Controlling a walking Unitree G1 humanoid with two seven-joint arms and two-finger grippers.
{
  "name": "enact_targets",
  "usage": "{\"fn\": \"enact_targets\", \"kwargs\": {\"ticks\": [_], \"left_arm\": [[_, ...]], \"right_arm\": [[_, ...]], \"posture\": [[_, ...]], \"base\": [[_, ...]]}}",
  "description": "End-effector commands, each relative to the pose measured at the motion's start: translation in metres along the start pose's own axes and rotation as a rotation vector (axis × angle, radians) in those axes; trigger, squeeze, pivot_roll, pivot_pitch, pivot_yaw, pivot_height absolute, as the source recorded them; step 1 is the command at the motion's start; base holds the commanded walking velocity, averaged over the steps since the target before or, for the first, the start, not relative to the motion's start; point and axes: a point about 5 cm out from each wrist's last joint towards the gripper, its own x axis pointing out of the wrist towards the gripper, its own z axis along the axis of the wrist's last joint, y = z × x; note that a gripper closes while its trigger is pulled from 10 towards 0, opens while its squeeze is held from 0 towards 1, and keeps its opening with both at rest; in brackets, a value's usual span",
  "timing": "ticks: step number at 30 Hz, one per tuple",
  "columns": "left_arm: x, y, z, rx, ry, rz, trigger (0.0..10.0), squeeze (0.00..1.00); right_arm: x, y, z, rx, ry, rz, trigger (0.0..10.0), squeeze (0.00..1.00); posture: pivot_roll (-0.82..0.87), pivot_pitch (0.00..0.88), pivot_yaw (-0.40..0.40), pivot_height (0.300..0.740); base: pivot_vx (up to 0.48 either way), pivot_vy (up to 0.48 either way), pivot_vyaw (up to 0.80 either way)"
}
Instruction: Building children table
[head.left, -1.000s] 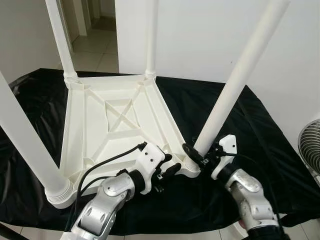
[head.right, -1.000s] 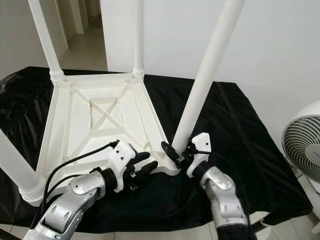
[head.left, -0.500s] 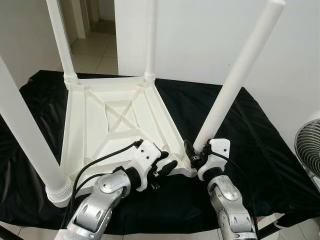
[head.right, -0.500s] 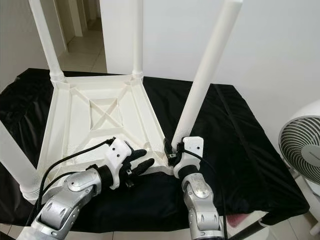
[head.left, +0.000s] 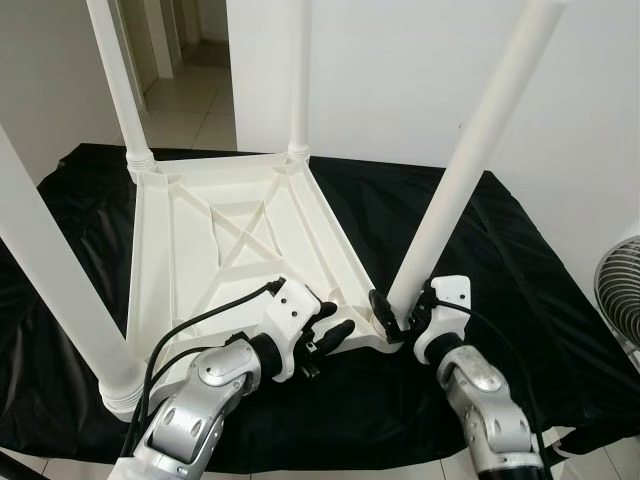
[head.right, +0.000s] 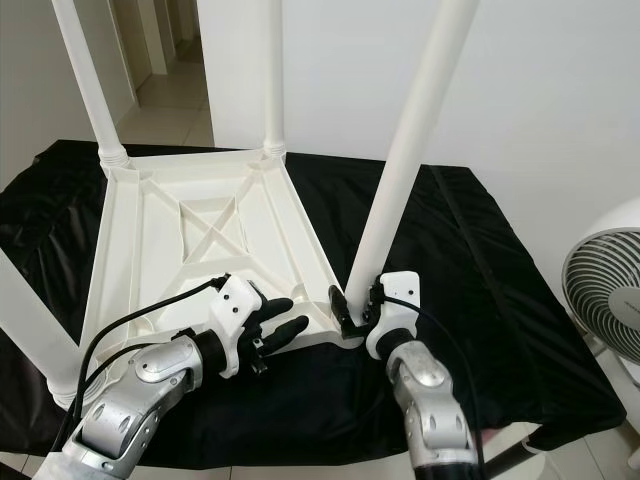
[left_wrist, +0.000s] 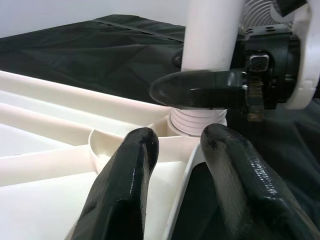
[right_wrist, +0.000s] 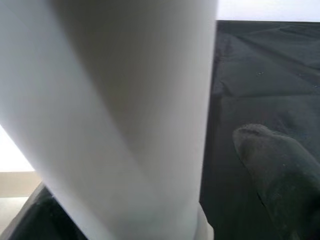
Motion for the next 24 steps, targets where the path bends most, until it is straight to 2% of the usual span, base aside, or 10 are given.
{"fn": "enact_targets", "kwargs": {"ticks": [1,2,3,4,5,7,14,15,16,24], "left_arm": [[0.001,-0.003,-0.001,0.001,0.001,-0.023,10.0,0.0],[0.001,-0.003,-0.001,0.001,0.001,-0.023,10.0,0.0],[0.002,-0.002,-0.001,0.001,0.001,-0.022,10.0,0.0],[0.002,-0.002,-0.001,0.001,0.001,-0.022,10.0,0.0],[0.002,-0.002,0.0,0.003,-0.002,-0.022,10.0,0.0],[0.002,-0.001,0.0,0.004,-0.004,-0.022,10.0,0.0],[0.002,-0.002,0.0,0.006,-0.003,-0.026,10.0,0.0],[0.002,-0.004,-0.001,0.005,0.001,-0.036,10.0,0.0],[0.002,-0.005,-0.002,0.003,0.007,-0.044,10.0,0.0],[0.0,-0.006,-0.004,-0.024,0.02,-0.029,10.0,0.0]], "right_arm": [[0.002,-0.01,0.005,-0.052,0.002,0.124,10.0,0.0],[0.002,-0.01,0.005,-0.052,0.002,0.124,10.0,0.0],[0.005,-0.011,0.007,-0.09,0.012,0.234,10.0,0.0],[0.005,-0.011,0.007,-0.09,0.012,0.234,10.0,0.0],[0.008,-0.01,0.008,-0.126,0.029,0.345,10.0,0.0],[0.01,-0.009,0.007,-0.146,0.047,0.42,10.0,0.0],[0.016,-0.006,0.009,-0.193,0.048,0.518,10.0,0.0],[0.019,-0.006,0.01,-0.206,0.053,0.555,2.9,0.0],[0.022,-0.006,0.009,-0.209,0.066,0.582,0.0,0.0],[0.02,-0.015,0.002,-0.19,0.107,0.589,0.0,0.0]], "posture": [[0.0,0.0,-0.037,0.74],[0.0,0.0,-0.037,0.74],[0.0,0.0,-0.036,0.74],[0.0,0.0,-0.036,0.74],[0.0,0.0,-0.036,0.74],[0.0,0.0,-0.035,0.74],[0.0,0.0,-0.034,0.74],[0.01,0.0,-0.035,0.74],[0.01,0.0,-0.039,0.74],[0.01,0.0,-0.036,0.74]], "base": [[0.0,0.0,0.0],[0.0,0.0,0.0],[0.0,0.0,0.0],[0.0,0.0,0.0],[0.0,0.0,0.0],[0.0,0.0,0.0],[0.0,0.0,0.0],[0.0,0.0,0.0],[0.0,0.0,0.0],[0.0,0.0,0.0]]}}
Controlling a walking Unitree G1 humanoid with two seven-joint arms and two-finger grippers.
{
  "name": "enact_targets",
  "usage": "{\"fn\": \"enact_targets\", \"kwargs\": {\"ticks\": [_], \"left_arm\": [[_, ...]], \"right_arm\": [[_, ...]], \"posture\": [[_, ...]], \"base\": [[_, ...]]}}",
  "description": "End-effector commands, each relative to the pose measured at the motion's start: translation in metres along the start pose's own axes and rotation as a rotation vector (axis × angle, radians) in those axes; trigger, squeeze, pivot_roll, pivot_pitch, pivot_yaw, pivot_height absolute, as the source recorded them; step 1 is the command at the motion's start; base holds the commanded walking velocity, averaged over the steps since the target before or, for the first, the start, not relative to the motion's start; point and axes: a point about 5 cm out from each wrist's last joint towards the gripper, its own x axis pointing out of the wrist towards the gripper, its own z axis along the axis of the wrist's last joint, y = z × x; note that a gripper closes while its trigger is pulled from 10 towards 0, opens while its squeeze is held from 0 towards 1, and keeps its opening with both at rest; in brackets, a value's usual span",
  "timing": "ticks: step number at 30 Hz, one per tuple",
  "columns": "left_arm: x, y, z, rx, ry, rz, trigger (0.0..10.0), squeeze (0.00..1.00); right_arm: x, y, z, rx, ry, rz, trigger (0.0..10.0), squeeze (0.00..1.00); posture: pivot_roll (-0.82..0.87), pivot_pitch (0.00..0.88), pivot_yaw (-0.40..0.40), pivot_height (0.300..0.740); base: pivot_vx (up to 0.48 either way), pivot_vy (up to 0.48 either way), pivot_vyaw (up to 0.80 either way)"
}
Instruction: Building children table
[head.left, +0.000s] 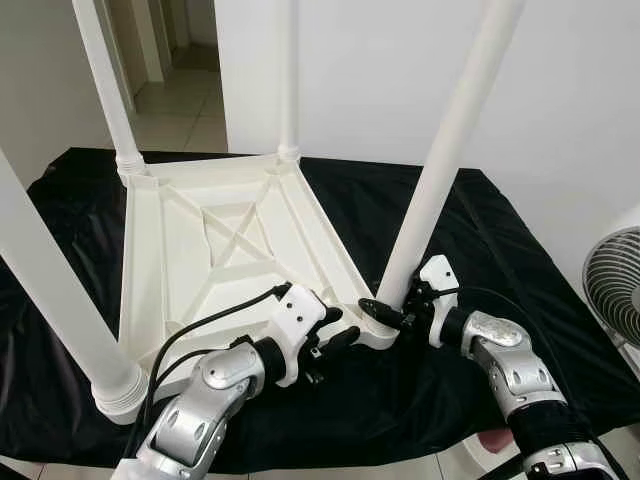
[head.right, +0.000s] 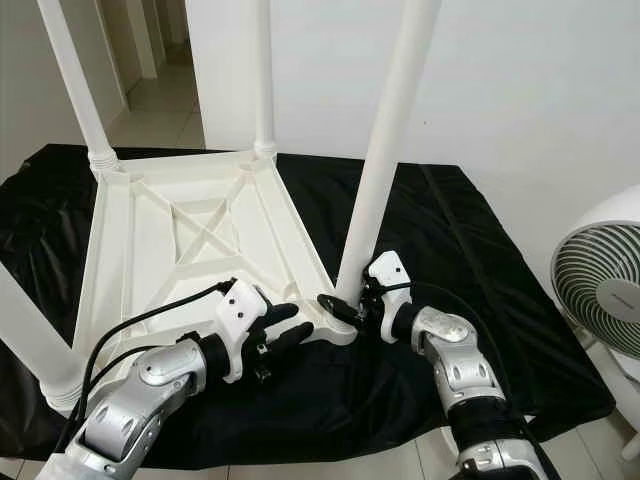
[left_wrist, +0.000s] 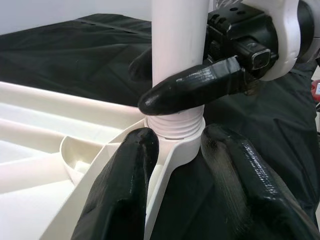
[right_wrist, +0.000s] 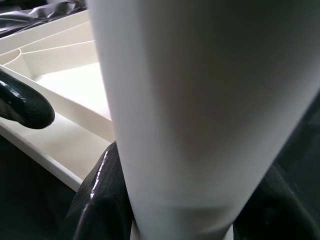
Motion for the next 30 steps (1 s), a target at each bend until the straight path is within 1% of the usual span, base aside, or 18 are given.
{"fn": "enact_targets", "kwargs": {"ticks": [1,5,6,7,10,11,12,17,18,19,21,22,23,24,26,28,29,30], "left_arm": [[-0.001,-0.002,-0.002,-0.019,0.009,-0.01,10.0,0.0],[-0.003,0.0,-0.003,-0.021,0.021,0.009,10.0,0.0],[-0.003,0.0,-0.004,-0.02,0.025,0.013,10.0,0.0],[-0.003,0.0,-0.004,-0.02,0.025,0.013,10.0,0.0],[-0.002,0.001,-0.005,-0.001,0.036,0.022,10.0,0.0],[-0.002,0.001,-0.005,-0.001,0.036,0.022,10.0,0.0],[-0.002,0.001,-0.005,0.001,0.036,0.023,10.0,0.0],[-0.002,0.001,-0.005,0.0,0.036,0.024,10.0,0.0],[-0.001,0.002,-0.005,0.004,0.035,0.022,10.0,0.0],[-0.001,0.002,-0.005,0.004,0.035,0.022,10.0,0.0],[-0.001,0.003,-0.005,0.008,0.035,0.019,10.0,0.0],[-0.001,0.003,-0.005,0.008,0.035,0.019,10.0,0.0],[0.0,0.003,-0.005,0.008,0.035,0.016,10.0,0.0],[0.0,0.003,-0.005,0.008,0.035,0.016,10.0,0.0],[-0.001,0.003,-0.005,0.01,0.034,0.012,10.0,0.0],[-0.001,0.003,-0.005,0.01,0.034,0.012,10.0,0.0],[-0.001,0.003,-0.005,0.011,0.033,0.011,10.0,0.0],[0.0,0.003,-0.004,0.015,0.03,0.009,10.0,0.0]], "right_arm": [[0.0,0.002,-0.006,0.01,0.028,0.029,0.0,0.0],[-0.005,0.002,-0.01,0.059,0.019,-0.002,0.0,0.0],[-0.006,0.002,-0.011,0.078,0.013,-0.031,0.0,0.0],[-0.006,0.002,-0.011,0.078,0.013,-0.031,0.0,0.0],[-0.007,0.001,-0.014,0.086,0.017,-0.152,0.0,0.0],[-0.007,0.001,-0.014,0.086,0.017,-0.152,0.0,0.0],[-0.007,0.002,-0.015,0.089,0.01,-0.186,0.0,0.0],[-0.008,0.003,-0.015,0.096,0.0,-0.214,0.0,0.0],[-0.008,0.01,-0.015,0.115,-0.017,-0.237,0.0,0.0],[-0.008,0.01,-0.015,0.115,-0.017,-0.237,0.0,0.0],[-0.007,0.028,-0.013,0.153,-0.048,-0.314,0.0,0.0],[-0.007,0.028,-0.013,0.153,-0.048,-0.314,0.0,0.0],[-0.007,0.035,-0.011,0.168,-0.066,-0.37,0.0,0.0],[-0.007,0.035,-0.011,0.168,-0.066,-0.37,0.0,0.0],[-0.003,0.045,-0.008,0.238,-0.083,-0.512,0.0,0.0],[-0.003,0.045,-0.008,0.238,-0.083,-0.512,0.0,0.0],[-0.002,0.047,-0.007,0.26,-0.085,-0.561,0.0,0.0],[0.004,0.051,-0.003,0.306,-0.106,-0.627,0.0,0.0]], "posture": [[0.01,0.0,-0.036,0.74],[0.01,0.0,-0.035,0.74],[0.0,0.0,-0.036,0.74],[0.0,0.0,-0.036,0.74],[0.0,0.002,-0.035,0.74],[0.0,0.002,-0.035,0.74],[0.0,0.002,-0.035,0.74],[-0.01,0.005,-0.031,0.74],[-0.02,0.006,-0.027,0.74],[-0.02,0.006,-0.027,0.74],[-0.03,0.013,-0.024,0.74],[-0.03,0.013,-0.024,0.74],[-0.03,0.016,-0.021,0.74],[-0.03,0.016,-0.021,0.74],[-0.03,0.019,-0.016,0.74],[-0.03,0.019,-0.016,0.74],[-0.03,0.019,-0.016,0.74],[-0.03,0.018,-0.016,0.74]], "base": [[0.0,0.0,0.0],[0.0,0.0,0.0],[0.0,0.0,0.0],[0.0,0.0,0.0],[0.0,0.0,0.0],[0.0,0.0,0.0],[0.0,0.0,0.0],[0.0,0.0,0.0],[0.0,0.0,0.0],[0.0,0.0,0.0],[0.0,0.0,0.0],[0.0,0.0,0.0],[0.0,0.0,0.0],[0.0,0.0,0.0],[0.0,0.0,0.0],[0.0,0.0,0.0],[0.0,0.0,0.0],[0.0,0.0,0.0]]}}
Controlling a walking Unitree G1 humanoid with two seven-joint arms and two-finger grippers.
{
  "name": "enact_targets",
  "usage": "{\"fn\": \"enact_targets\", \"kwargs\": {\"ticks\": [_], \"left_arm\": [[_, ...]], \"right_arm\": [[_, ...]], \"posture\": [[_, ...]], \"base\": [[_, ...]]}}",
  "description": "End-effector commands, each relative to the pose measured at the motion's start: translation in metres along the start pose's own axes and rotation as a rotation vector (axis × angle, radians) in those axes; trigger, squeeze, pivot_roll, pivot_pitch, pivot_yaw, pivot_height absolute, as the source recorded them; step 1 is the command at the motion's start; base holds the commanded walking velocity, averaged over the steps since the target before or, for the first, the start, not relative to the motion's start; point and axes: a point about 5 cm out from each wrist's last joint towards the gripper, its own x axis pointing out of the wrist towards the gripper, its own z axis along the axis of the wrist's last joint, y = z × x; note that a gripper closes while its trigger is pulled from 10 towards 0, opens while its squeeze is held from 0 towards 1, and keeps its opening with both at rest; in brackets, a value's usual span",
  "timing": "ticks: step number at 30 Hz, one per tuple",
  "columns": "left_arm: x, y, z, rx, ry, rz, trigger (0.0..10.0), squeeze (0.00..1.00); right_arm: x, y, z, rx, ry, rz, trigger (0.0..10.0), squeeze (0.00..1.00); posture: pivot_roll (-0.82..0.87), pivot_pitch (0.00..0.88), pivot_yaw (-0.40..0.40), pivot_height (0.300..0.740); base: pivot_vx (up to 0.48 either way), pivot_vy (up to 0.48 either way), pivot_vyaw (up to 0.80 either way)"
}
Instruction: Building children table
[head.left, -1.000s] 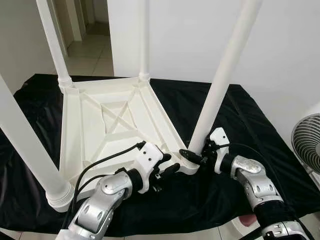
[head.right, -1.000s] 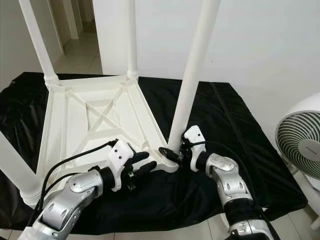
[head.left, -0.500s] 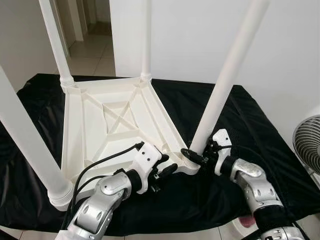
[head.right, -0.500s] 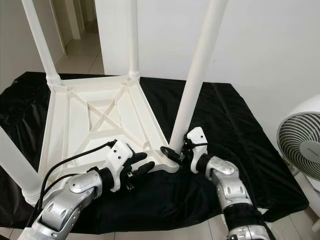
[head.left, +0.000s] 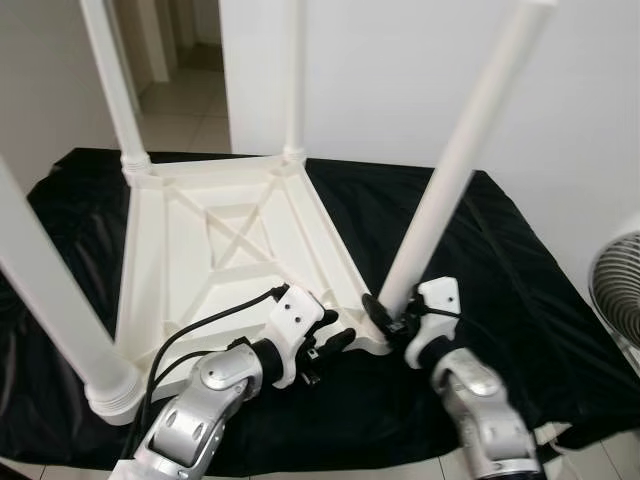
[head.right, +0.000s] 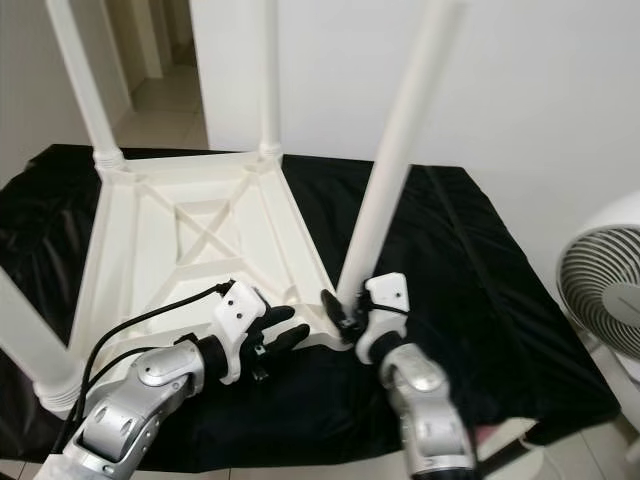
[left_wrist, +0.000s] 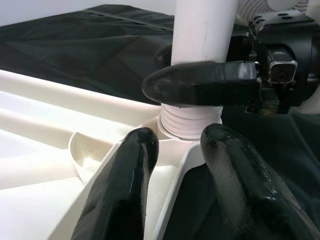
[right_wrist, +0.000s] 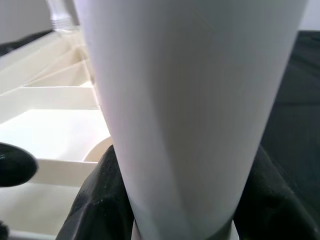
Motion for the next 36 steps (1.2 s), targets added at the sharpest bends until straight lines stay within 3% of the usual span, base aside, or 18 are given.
{"fn": "enact_targets", "kwargs": {"ticks": [1,7,8,9,14,15,18,22,23,24,26,28,36], "left_arm": [[0.001,0.001,-0.002,0.013,0.01,-0.002,10.0,0.0],[0.002,0.002,0.0,0.021,0.002,0.003,10.0,0.0],[0.002,0.003,0.001,0.02,0.0,0.005,10.0,0.0],[0.003,0.003,0.001,0.02,-0.003,0.002,10.0,0.0],[0.005,0.004,0.002,0.027,-0.006,-0.001,10.0,0.0],[0.006,0.004,0.003,0.029,-0.009,-0.002,10.0,0.0],[0.008,0.004,0.004,0.03,-0.014,-0.009,10.0,0.0],[0.008,0.004,0.004,0.03,-0.014,-0.01,10.0,0.0],[0.008,0.004,0.004,0.033,-0.015,-0.01,10.0,0.0],[0.008,0.005,0.004,0.033,-0.015,-0.009,10.0,0.0],[0.008,0.005,0.004,0.033,-0.015,-0.007,10.0,0.0],[0.007,0.005,0.004,0.032,-0.016,-0.003,10.0,0.0],[0.007,0.003,0.003,0.023,-0.018,-0.001,10.0,0.0]], "right_arm": [[0.0,0.002,-0.007,0.091,0.027,-0.108,0.0,0.0],[0.003,0.011,-0.004,0.12,0.003,-0.217,0.0,0.0],[0.003,0.009,-0.004,0.117,0.002,-0.232,0.6,0.0],[0.002,0.005,-0.003,0.104,0.003,-0.244,10.0,0.0],[0.001,-0.003,0.0,0.094,0.012,-0.259,10.0,0.0],[0.002,-0.007,0.003,0.083,-0.002,-0.22,10.0,1.0],[0.005,-0.016,0.016,-0.059,-0.063,0.021,10.0,1.0],[0.005,-0.019,0.017,-0.065,-0.063,0.055,10.0,1.0],[0.006,-0.025,0.019,-0.094,-0.055,0.09,10.0,0.43],[0.008,-0.03,0.02,-0.129,-0.051,0.127,10.0,0.0],[0.009,-0.036,0.021,-0.148,-0.042,0.161,10.0,0.0],[0.012,-0.043,0.022,-0.167,-0.017,0.287,10.0,0.0],[0.024,-0.046,0.008,-0.198,0.064,0.492,10.0,0.0]], "posture": [[-0.03,0.018,-0.016,0.74],[-0.02,0.008,-0.01,0.74],[-0.03,0.007,-0.008,0.74],[-0.03,0.006,-0.007,0.74],[-0.04,0.0,-0.004,0.74],[-0.04,0.0,-0.002,0.74],[-0.04,0.0,-0.002,0.74],[-0.04,0.0,-0.003,0.74],[-0.03,0.0,-0.009,0.74],[-0.03,0.0,-0.012,0.74],[-0.03,0.0,-0.015,0.74],[-0.03,0.0,-0.015,0.74],[-0.01,0.0,-0.028,0.74]], "base": [[0.0,0.0,0.0],[0.0,0.0,0.0],[0.0,0.0,0.0],[0.0,0.0,0.0],[0.0,0.0,0.0],[0.0,0.0,0.0],[0.0,0.0,0.0],[0.0,0.0,0.0],[0.0,0.0,0.0],[0.0,0.0,0.0],[0.0,0.0,0.0],[0.0,0.0,0.0],[0.0,0.0,0.0]]}}
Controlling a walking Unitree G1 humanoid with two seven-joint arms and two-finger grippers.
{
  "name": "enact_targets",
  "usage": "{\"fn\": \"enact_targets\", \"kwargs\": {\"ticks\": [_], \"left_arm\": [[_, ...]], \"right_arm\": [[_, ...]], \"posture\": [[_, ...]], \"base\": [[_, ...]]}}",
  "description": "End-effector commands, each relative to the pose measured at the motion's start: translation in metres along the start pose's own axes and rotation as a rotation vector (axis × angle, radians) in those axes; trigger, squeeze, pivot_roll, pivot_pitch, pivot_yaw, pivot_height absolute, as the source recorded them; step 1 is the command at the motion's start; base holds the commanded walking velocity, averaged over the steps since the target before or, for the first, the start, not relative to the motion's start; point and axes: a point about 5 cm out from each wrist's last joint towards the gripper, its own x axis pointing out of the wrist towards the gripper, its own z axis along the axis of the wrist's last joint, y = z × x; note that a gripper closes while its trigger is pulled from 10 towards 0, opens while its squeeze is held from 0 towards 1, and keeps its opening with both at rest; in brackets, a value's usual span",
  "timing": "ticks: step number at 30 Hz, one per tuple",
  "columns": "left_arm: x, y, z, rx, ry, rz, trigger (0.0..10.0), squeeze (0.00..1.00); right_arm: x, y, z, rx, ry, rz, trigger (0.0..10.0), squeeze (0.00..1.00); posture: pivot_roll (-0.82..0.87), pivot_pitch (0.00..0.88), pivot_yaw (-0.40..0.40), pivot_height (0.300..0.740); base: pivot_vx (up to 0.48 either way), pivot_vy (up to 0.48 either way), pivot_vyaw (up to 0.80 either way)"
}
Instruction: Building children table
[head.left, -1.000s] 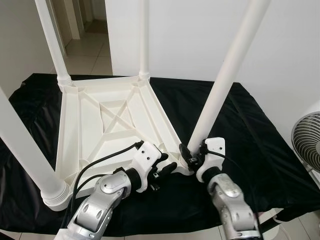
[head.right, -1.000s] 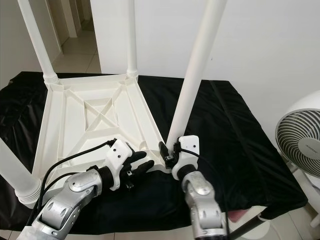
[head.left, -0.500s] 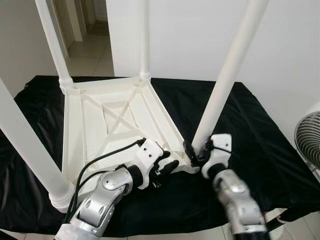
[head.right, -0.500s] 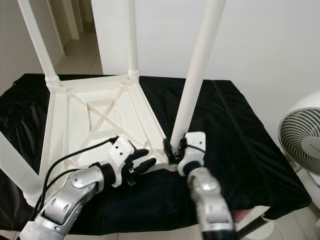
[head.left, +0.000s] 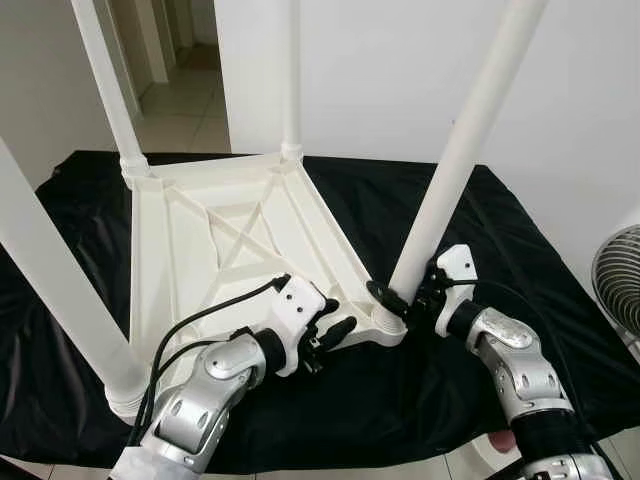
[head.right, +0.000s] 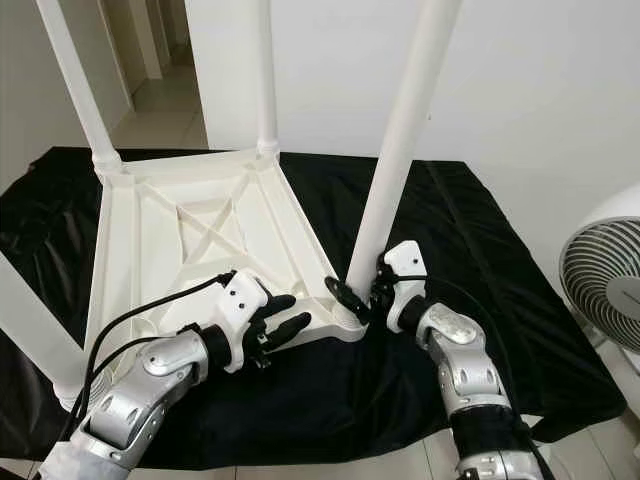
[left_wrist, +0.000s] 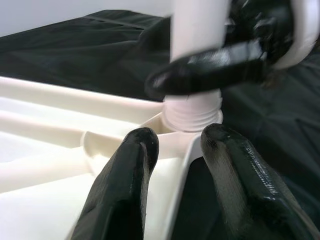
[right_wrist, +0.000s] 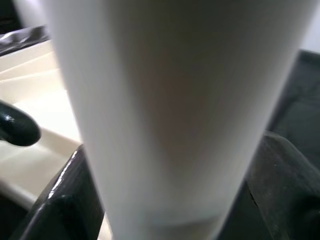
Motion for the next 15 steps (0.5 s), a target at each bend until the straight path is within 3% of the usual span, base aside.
{"fn": "enact_targets", "kwargs": {"ticks": [1,4,5,8,9,15], "left_arm": [[0.0,-0.001,-0.002,0.004,0.005,0.003,10.0,0.0],[0.0,-0.003,-0.002,0.004,0.007,0.001,10.0,0.0],[-0.001,-0.003,-0.002,0.006,0.007,0.001,10.0,0.0],[-0.001,-0.004,-0.002,0.006,0.006,0.001,10.0,0.0],[-0.001,-0.004,-0.002,0.004,0.005,0.002,10.0,0.0],[-0.001,-0.006,-0.003,-0.009,0.005,-0.001,10.0,0.0]], "right_arm": [[0.003,0.003,-0.004,-0.001,0.015,0.051,10.0,0.0],[0.007,0.006,-0.008,0.006,0.039,0.09,10.0,0.0],[0.009,0.008,-0.011,-0.004,0.043,0.111,4.2,0.0],[0.009,0.007,-0.012,-0.008,0.04,0.119,4.2,0.0],[0.008,0.009,-0.013,-0.001,0.038,0.133,0.0,0.0],[0.002,0.011,-0.017,0.04,0.017,0.133,0.0,0.0]], "posture": [[-0.01,0.0,-0.028,0.74],[0.0,0.0,-0.034,0.74],[0.01,0.0,-0.038,0.74],[0.01,0.0,-0.04,0.74],[0.01,0.0,-0.046,0.74],[0.0,0.0,-0.043,0.74]], "base": [[0.0,0.0,0.0],[0.0,0.0,0.0],[0.0,0.0,0.0],[0.0,0.0,0.0],[0.0,0.0,0.0],[0.0,0.0,0.0]]}}
